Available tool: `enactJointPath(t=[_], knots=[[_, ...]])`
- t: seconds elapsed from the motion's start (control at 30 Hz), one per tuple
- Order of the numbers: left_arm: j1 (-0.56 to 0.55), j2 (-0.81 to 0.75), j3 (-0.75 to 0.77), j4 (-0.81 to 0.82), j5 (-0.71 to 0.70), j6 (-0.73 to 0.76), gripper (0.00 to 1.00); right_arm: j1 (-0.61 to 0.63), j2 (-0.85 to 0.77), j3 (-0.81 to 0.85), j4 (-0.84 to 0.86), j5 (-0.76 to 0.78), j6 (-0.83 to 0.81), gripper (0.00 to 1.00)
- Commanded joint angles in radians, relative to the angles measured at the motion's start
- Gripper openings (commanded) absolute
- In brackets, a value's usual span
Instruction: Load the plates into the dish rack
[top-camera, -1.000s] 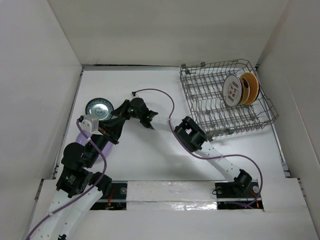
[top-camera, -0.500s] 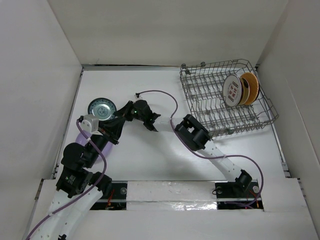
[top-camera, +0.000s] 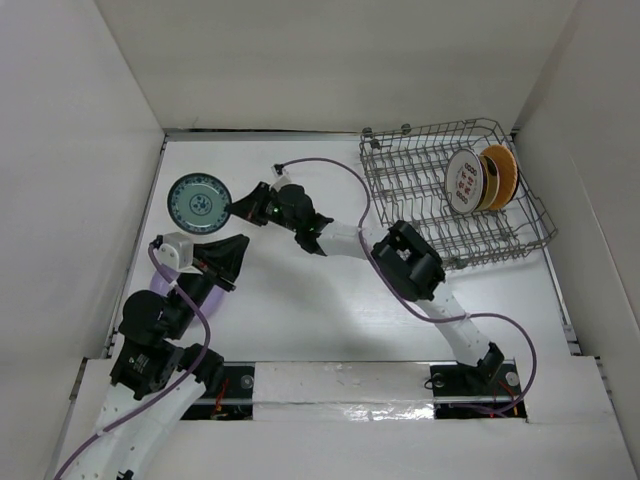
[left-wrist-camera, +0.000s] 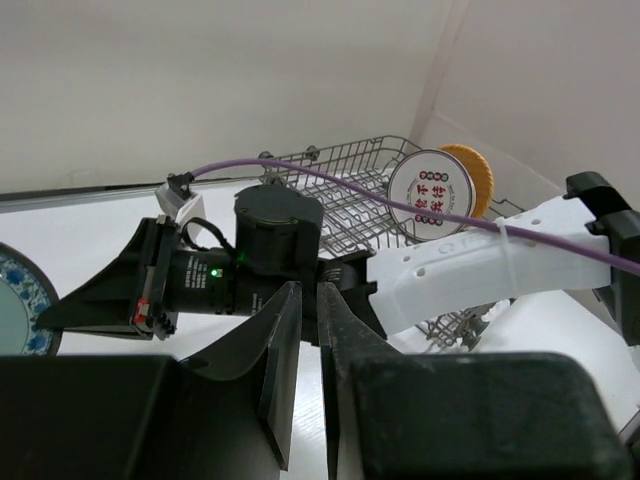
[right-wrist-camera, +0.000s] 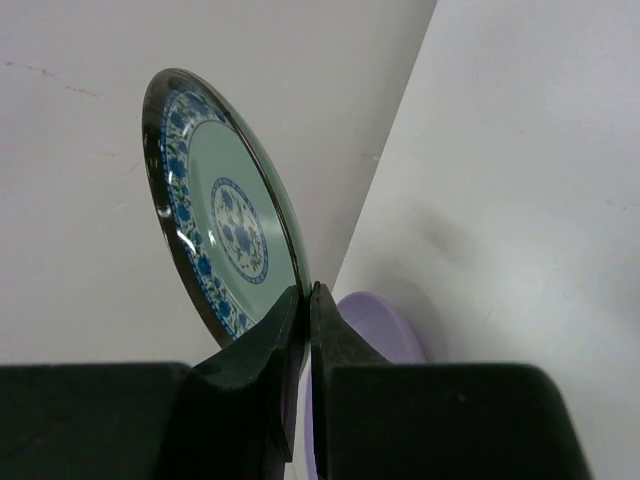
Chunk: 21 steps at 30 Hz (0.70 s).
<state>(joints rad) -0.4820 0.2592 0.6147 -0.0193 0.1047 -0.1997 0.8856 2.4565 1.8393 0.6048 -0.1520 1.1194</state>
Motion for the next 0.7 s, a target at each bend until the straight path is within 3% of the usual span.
enactJointPath(t=[0.0, 0.13, 0.43, 0.67], knots=[[0.003, -0.023, -0.006, 0.05, 0.009, 0.002, 0.1, 0.018, -0.105, -0.043, 0.061, 0.061, -0.101, 0.0], [0.003, -0.031, -0.003, 0.045, 0.019, 0.002, 0.1, -0.02, -0.229, -0.119, -0.014, 0.185, -0.277, 0.0], [0.003, -0.067, -0.003, 0.056, 0.064, -0.009, 0.11, -0.318, -0.661, -0.682, 0.056, 0.213, -0.355, 0.0], [-0.006, -0.107, 0.0, 0.053, 0.059, -0.009, 0.11, -0.546, -1.026, -0.917, -0.132, 0.388, -0.561, 0.0]])
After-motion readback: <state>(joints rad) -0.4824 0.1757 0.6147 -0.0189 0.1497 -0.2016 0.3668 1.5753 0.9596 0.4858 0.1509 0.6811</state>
